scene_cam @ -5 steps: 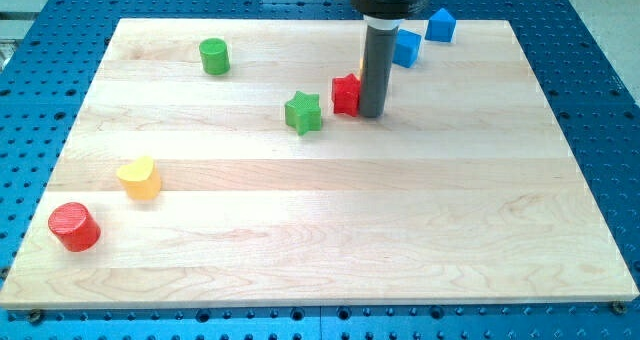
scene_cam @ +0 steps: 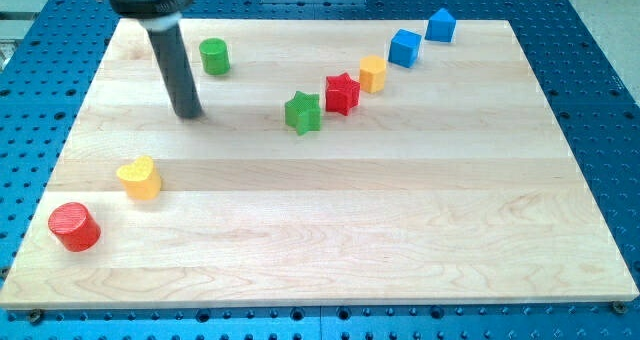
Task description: Slide the green circle left beside the green star
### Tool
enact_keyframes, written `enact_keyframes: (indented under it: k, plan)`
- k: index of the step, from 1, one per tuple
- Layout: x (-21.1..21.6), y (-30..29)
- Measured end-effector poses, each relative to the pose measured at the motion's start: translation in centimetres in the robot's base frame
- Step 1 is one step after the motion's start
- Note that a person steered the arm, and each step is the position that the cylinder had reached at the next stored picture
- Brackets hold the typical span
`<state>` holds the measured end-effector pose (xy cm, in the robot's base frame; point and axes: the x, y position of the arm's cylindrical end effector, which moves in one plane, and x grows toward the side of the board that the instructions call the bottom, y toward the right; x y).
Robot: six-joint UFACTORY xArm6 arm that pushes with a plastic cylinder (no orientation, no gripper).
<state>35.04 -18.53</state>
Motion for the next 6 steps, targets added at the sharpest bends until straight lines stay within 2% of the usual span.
enact_keyframes:
  k: [1, 2, 3, 4, 5, 6]
  plan:
    - [-7.2, -3.6]
    - [-9.5, 5.3]
    - [-7.1, 8.7]
    - [0.2, 8.7]
    - [0.0, 10.7]
    - [-3.0, 12.3]
